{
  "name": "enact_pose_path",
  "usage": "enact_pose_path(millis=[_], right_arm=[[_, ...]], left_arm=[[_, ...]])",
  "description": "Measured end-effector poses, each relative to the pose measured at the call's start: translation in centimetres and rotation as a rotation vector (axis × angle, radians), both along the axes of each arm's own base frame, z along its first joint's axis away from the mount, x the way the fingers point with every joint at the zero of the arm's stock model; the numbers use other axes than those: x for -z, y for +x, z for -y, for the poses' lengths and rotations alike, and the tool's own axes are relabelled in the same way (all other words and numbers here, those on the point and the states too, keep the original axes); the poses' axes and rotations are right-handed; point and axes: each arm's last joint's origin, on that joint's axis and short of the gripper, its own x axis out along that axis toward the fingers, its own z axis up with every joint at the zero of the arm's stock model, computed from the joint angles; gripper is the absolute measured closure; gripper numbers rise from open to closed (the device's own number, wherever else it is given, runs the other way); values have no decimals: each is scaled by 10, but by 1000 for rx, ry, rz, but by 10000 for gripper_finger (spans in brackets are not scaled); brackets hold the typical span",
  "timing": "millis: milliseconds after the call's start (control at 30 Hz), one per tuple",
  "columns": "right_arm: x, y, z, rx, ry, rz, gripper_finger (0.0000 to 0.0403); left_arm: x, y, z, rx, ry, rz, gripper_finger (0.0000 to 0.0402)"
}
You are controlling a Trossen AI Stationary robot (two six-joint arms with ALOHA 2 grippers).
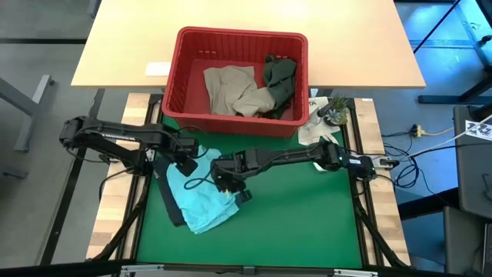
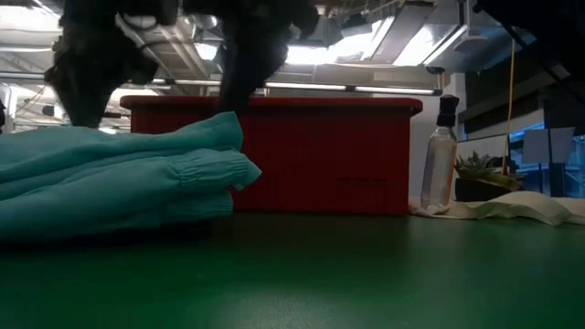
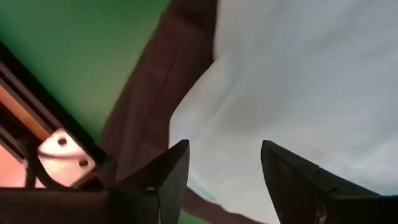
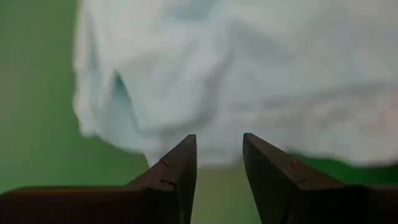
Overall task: Fold Laundry from Bin
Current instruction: Stack the folded blue shorts on top of the folded black shorts
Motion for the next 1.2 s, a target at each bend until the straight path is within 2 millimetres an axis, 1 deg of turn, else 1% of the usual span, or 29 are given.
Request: enact_pose_path(millis=[133, 267, 433, 633, 833, 900, 967, 1200], right_arm=[[1, -1, 12, 35, 3, -30, 272], [1, -1, 23, 70, 8, -36, 272], [1, 0, 32, 101, 13, -34, 272], [1, 2, 33, 100, 7, -9, 272], [1, 2, 32, 83, 0, -8, 272], [1, 2, 32, 83, 0, -7, 272], [1, 3, 32, 83, 0, -8, 272], [1, 4, 32, 82, 1, 6, 272]], left_arm=[[23, -7, -6, -43, -33, -43, 213], [39, -15, -11, -81, -59, -90, 217], [51, -14, -10, -89, -162, -44, 218], [64, -17, -10, -88, -166, -29, 218], [80, -19, -8, -88, -213, 7, 223], [83, -20, -8, -101, -214, 9, 235], [83, -20, -8, -113, -215, 8, 256], [83, -19, -8, -115, -223, 20, 366]])
